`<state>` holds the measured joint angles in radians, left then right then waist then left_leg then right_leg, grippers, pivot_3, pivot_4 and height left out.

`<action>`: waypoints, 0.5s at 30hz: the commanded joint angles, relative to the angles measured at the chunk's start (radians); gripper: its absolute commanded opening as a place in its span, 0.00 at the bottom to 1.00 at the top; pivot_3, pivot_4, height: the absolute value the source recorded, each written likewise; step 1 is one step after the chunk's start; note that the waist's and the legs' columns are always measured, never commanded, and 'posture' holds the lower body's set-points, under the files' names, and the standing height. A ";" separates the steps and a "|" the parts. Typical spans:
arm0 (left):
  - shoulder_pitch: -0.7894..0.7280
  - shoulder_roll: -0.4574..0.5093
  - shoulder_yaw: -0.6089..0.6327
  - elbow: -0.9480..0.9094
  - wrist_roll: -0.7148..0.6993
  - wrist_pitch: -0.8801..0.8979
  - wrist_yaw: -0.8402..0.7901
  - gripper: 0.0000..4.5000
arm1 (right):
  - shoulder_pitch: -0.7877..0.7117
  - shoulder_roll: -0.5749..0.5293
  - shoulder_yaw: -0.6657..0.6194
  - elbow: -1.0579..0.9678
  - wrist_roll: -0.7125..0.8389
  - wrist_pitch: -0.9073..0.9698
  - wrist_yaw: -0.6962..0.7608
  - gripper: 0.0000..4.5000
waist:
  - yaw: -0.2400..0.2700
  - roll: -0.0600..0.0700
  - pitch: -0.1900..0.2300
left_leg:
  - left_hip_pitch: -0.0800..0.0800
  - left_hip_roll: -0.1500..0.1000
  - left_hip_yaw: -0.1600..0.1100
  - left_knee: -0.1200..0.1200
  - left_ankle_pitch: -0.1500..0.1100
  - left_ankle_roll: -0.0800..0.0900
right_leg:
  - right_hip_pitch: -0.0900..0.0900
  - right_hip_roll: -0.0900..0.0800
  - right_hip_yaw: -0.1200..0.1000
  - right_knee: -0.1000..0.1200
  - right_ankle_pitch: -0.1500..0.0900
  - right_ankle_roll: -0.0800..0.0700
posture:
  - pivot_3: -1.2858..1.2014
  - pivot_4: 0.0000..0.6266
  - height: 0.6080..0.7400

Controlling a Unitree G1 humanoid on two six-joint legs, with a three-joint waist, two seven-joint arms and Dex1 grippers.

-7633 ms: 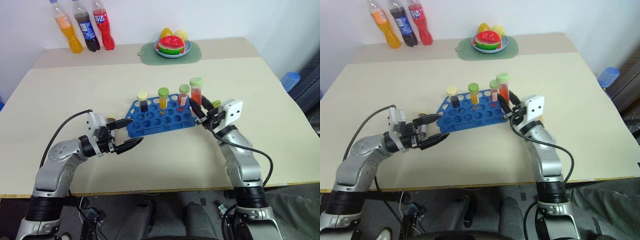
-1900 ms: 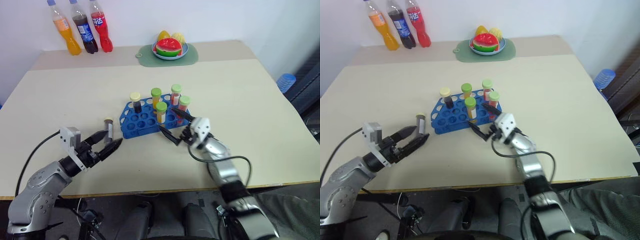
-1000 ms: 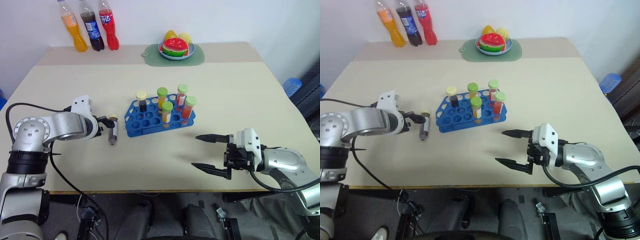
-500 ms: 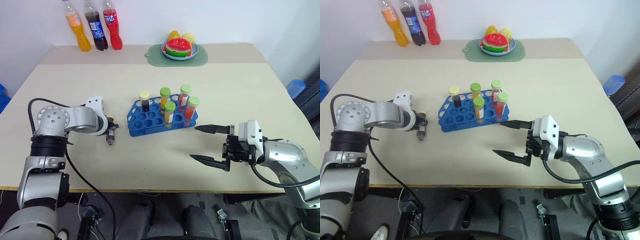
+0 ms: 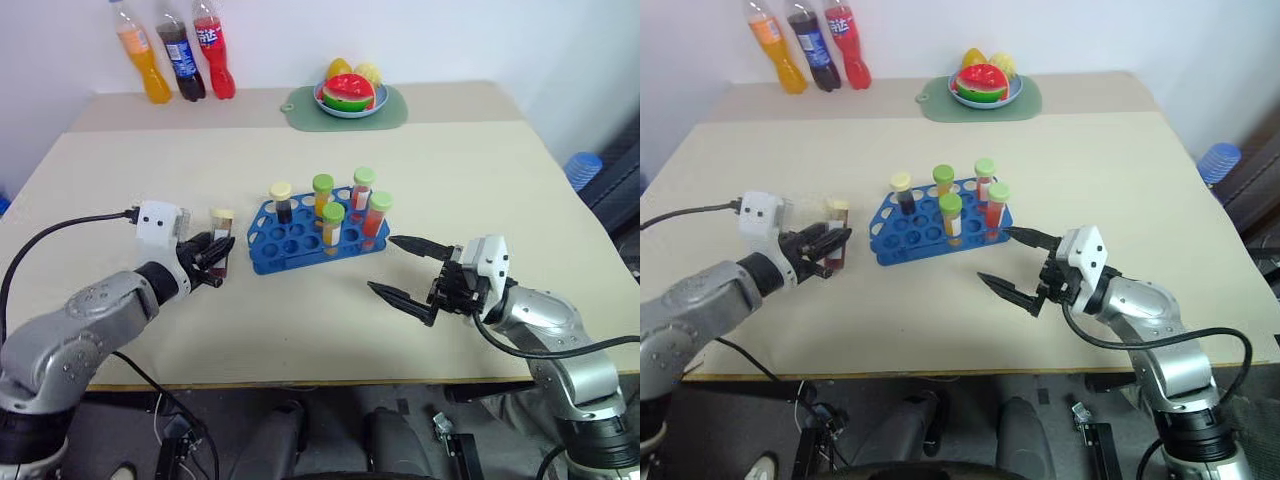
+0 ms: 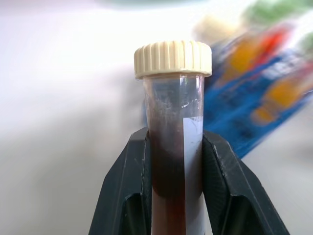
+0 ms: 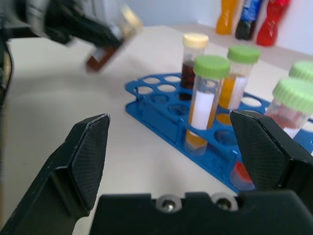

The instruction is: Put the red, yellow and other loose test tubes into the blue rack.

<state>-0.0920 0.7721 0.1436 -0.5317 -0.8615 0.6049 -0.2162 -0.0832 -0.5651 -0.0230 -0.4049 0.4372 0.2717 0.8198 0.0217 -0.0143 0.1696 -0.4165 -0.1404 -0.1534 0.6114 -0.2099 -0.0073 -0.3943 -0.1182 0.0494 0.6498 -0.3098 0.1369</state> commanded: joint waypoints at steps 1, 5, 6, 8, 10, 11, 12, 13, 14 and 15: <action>-0.016 -0.049 -0.062 0.015 0.209 -0.311 -0.234 0.22 | 0.000 0.021 -0.004 0.007 -0.024 -0.046 -0.026 0.96 | 0.004 0.000 0.000 | 0.000 0.000 0.001 0.000 -0.001 0.001 | 0.000 0.000 0.000 -0.002 0.000 0.000 | 0.52 0.24 1.00; -0.130 -0.226 -0.136 0.167 0.369 -0.497 -0.238 0.22 | 0.020 0.020 -0.015 0.022 -0.051 -0.072 -0.039 0.96 | 0.019 -0.001 0.000 | 0.000 -0.001 0.002 0.001 -0.001 0.004 | 0.001 0.000 0.000 -0.004 0.002 0.002 | 0.52 0.24 1.00; -0.144 -0.260 -0.157 0.206 0.415 -0.544 -0.244 0.22 | 0.027 0.016 -0.022 0.017 -0.050 -0.072 -0.041 0.96 | 0.019 0.000 0.000 | 0.000 0.000 0.002 0.001 -0.001 0.005 | 0.001 0.000 -0.001 -0.004 0.004 0.005 | 0.52 0.24 1.00; -0.163 -0.320 -0.184 0.274 0.493 -0.617 -0.235 0.22 | 0.035 0.011 -0.033 0.013 -0.049 -0.071 -0.046 0.96 | 0.018 0.000 0.000 | -0.001 0.000 0.002 0.001 0.000 0.005 | 0.002 0.000 -0.001 -0.003 0.004 0.006 | 0.52 0.24 1.00; -0.168 -0.382 -0.210 0.346 0.562 -0.708 -0.228 0.22 | 0.044 0.004 -0.042 0.005 -0.048 -0.069 -0.050 0.96 | 0.013 0.000 0.000 | -0.001 0.000 0.003 0.001 0.000 0.005 | 0.002 0.000 0.000 -0.002 0.005 0.008 | 0.52 0.24 1.00; -0.168 -0.405 -0.219 0.376 0.582 -0.734 -0.231 0.22 | 0.045 0.002 -0.045 0.002 -0.045 -0.066 -0.052 0.96 | 0.013 0.000 0.000 | -0.001 0.000 0.003 0.001 0.000 0.005 | 0.002 0.000 0.000 -0.002 0.005 0.008 | 0.52 0.24 1.00; -0.167 -0.430 -0.228 0.410 0.600 -0.759 -0.232 0.22 | 0.048 -0.001 -0.049 -0.002 -0.044 -0.063 -0.053 0.96 | 0.014 0.000 0.000 | -0.001 0.000 0.003 0.001 0.000 0.005 | 0.002 0.000 0.000 -0.002 0.005 0.008 | 0.52 0.24 1.00; -0.162 -0.449 -0.239 0.441 0.614 -0.784 -0.243 0.22 | 0.053 -0.004 -0.053 -0.007 -0.043 -0.059 -0.054 0.96 | 0.015 0.000 0.000 | -0.001 0.000 0.003 0.001 0.000 0.005 | 0.002 0.001 0.000 -0.002 0.005 0.008 | 0.52 0.24 1.00; -0.154 -0.467 -0.252 0.476 0.632 -0.808 -0.249 0.22 | 0.056 -0.010 -0.059 -0.010 -0.043 -0.058 -0.054 0.96 | 0.016 -0.001 0.000 | -0.001 0.000 0.002 0.001 0.000 0.005 | 0.002 0.001 0.000 -0.002 0.005 0.008 | 0.52 0.24 1.00; -0.149 -0.482 -0.259 0.506 0.648 -0.837 -0.253 0.22 | 0.060 -0.015 -0.064 -0.014 -0.041 -0.056 -0.053 0.96 | 0.017 0.000 0.000 | -0.001 0.000 0.002 0.001 0.000 0.005 | 0.002 0.001 0.000 -0.002 0.005 0.009 | 0.52 0.24 1.00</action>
<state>-0.2451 0.3029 -0.1063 -0.0456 -0.2429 -0.1655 -0.4606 -0.0325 -0.5694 -0.0574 -0.3719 0.3850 0.2196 0.7692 0.0383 -0.0147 0.1697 -0.4175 -0.1409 -0.1511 0.6127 -0.2099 -0.0018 -0.3920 -0.1175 0.0493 0.6483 -0.3043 0.1455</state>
